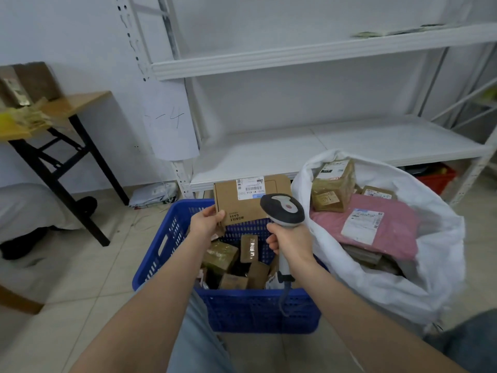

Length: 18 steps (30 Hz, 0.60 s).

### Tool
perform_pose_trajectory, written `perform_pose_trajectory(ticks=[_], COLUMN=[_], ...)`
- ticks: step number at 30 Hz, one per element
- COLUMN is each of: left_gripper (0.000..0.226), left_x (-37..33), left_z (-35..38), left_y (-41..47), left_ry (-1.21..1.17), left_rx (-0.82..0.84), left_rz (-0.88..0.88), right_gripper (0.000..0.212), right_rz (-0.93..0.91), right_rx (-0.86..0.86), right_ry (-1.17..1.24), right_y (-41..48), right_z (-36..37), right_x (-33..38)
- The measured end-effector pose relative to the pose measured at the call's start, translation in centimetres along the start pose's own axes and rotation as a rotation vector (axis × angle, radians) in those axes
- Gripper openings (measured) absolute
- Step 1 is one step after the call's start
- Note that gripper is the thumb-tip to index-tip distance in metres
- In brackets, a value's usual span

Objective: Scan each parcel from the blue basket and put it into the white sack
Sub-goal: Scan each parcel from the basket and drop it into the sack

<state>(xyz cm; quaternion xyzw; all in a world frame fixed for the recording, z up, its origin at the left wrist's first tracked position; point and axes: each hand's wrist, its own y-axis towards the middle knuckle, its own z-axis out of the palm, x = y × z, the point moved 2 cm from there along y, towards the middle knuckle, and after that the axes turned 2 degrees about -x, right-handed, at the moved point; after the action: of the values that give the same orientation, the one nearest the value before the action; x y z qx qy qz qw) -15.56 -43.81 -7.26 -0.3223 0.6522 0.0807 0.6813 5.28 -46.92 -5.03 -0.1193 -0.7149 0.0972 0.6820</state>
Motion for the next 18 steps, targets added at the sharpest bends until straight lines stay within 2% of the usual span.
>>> perform_pose_trajectory(ticks=[5,10,14,18], left_gripper=[0.045,0.045,0.040,0.036], left_x=[-4.8,-8.8,-8.8,-7.2], left_z=[3.4,12.0,21.0,28.7], left_y=[-0.3,-2.0,-4.5,-6.6], left_ry=[0.059,0.188,0.340,0.584], left_rx=[0.060,0.194,0.323,0.385], left_rz=[0.140,0.281,0.350,0.456], right_gripper=[0.016,0.016,0.016,0.017], right_rz=[-0.063,-0.086,-0.069,-0.006], right_rx=[-0.126,-0.268,-0.387,-0.523], right_ry=[0.041,0.122,0.140,0.166], right_y=[1.7,4.0,5.3,6.3], right_z=[-3.2,-9.0,-16.1,-23.1], right_x=[3.4,6.0,6.0,5.1])
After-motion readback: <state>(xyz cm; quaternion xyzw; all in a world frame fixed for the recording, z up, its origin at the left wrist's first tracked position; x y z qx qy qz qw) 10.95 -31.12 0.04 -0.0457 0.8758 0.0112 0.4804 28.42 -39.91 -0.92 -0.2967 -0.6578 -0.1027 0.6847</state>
